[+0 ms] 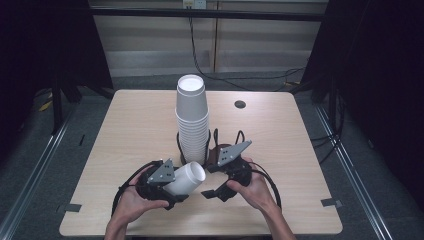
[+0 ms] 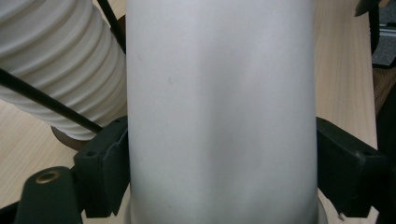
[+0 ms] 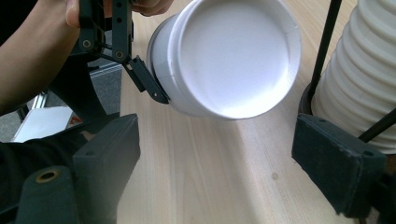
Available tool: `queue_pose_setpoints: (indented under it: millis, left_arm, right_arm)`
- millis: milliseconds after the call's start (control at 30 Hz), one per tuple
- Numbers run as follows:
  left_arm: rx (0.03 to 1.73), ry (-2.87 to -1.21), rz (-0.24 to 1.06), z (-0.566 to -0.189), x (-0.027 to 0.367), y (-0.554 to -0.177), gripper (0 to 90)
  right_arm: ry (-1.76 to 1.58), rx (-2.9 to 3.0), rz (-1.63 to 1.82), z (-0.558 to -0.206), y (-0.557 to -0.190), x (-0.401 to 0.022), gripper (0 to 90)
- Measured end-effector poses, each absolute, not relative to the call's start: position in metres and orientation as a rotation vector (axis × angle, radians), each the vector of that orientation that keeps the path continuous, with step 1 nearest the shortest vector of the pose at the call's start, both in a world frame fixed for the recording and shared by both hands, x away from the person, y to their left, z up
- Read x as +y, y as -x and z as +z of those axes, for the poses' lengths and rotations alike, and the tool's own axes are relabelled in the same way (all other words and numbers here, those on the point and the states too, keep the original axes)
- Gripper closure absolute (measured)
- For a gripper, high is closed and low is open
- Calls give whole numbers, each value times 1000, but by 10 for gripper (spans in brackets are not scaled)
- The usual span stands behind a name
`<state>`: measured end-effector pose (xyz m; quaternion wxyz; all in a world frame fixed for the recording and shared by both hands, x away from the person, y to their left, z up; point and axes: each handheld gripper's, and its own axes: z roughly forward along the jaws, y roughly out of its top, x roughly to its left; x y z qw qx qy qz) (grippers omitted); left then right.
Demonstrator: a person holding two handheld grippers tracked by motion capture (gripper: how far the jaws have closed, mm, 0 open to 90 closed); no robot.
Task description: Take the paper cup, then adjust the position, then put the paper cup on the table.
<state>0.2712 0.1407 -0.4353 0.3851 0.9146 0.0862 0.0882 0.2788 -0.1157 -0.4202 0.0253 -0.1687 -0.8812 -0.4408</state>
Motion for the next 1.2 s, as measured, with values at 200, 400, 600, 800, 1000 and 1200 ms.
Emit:
queue_pose_setpoints:
  millis: [200,400,600,800,1000,1200]
  left_arm:
    - [193,-2411,240,-439,132,-273,161]
    - [186,-2448,248,-440,127,-273,160]
    - [146,-2488,249,-436,122,-272,160]
    - [119,-2503,254,-435,119,-270,160]
    - [103,-2534,223,-438,116,-270,160]
    - [76,-2543,212,-437,112,-270,160]
  right_arm:
    - [505,-2762,-1294,-422,-280,-115,146]
    - [531,-2766,-1216,-428,-286,-113,145]
    - [518,-2797,-1135,-431,-288,-111,137]
    - [467,-2810,-1051,-433,-289,-106,178]
    - [450,-2824,-1003,-433,-290,-103,190]
    - [418,-2822,-953,-436,-292,-98,203]
